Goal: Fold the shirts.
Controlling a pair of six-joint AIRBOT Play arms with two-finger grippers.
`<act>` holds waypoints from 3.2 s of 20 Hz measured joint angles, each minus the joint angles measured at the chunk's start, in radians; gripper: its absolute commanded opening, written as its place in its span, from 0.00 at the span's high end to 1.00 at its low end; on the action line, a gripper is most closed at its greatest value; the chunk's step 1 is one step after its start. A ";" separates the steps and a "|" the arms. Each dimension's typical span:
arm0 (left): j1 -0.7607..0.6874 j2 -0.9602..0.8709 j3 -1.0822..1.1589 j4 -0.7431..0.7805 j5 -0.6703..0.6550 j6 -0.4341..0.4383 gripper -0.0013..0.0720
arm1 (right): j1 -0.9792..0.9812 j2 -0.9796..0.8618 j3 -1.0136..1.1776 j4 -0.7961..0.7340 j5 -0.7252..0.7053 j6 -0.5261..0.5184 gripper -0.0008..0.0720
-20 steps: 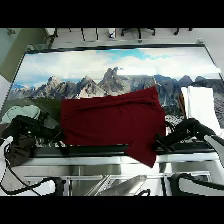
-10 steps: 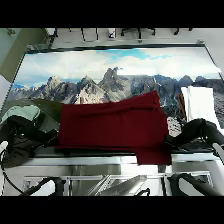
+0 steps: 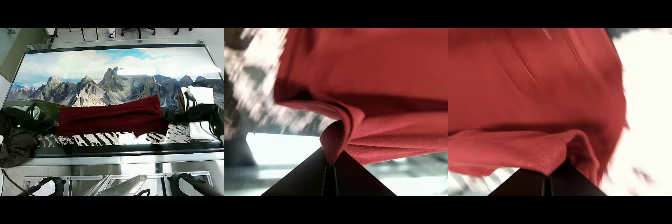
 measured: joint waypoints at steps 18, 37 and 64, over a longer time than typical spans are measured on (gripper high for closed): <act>-0.138 -0.418 0.380 -0.051 -0.075 -0.049 0.03 | 0.061 -0.441 0.316 0.080 0.134 -0.105 0.13; -0.093 -0.068 0.385 -0.063 -0.076 -0.040 0.83 | -0.080 -0.649 0.421 0.222 -0.143 -0.205 0.96; -1.023 -0.894 1.052 -0.153 -0.384 -0.140 0.96 | -0.053 -0.225 0.797 0.298 -0.426 -0.204 0.96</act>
